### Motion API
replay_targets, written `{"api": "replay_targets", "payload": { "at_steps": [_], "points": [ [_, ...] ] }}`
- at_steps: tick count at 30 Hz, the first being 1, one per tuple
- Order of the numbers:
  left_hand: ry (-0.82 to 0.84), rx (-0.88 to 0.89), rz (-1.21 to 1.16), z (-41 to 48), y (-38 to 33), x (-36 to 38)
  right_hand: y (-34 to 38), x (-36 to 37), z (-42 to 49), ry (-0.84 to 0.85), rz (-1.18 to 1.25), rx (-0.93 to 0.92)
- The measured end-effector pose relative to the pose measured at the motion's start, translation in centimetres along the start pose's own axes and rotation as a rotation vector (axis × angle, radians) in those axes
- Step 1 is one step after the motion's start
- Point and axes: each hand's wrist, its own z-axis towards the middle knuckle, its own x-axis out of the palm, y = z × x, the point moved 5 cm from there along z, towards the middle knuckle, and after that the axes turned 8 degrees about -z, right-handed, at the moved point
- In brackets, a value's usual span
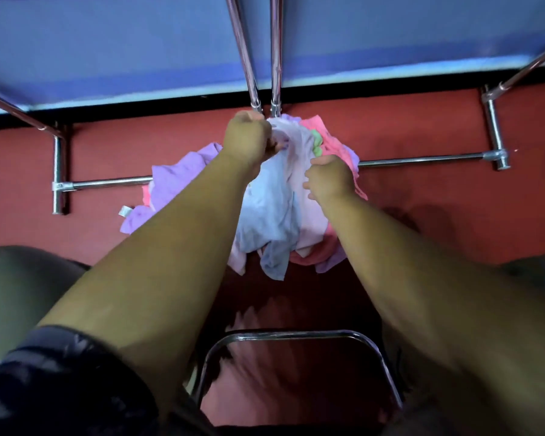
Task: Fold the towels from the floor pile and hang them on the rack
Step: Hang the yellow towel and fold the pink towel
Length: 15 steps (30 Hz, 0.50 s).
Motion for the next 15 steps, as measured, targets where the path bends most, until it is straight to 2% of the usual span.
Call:
{"api": "replay_targets", "payload": {
  "at_steps": [4, 7, 12, 15],
  "points": [
    [0.223, 0.108, 0.367, -5.2, -6.1, 1.2, 6.9, -3.6, -5.4, 0.037, 0.111, -0.040],
    [0.323, 0.256, 0.567, -8.9, -10.1, 1.7, 10.9, -6.8, -8.2, -0.076, 0.009, -0.228],
    [0.503, 0.503, 0.635, -17.1, -15.1, 2.5, 15.9, -10.2, -15.6, 0.117, -0.229, -0.511],
    [0.488, 0.671, 0.644, -21.7, -17.4, 2.5, 15.3, -10.9, -19.5, 0.230, -0.403, -0.561]
  ]
}}
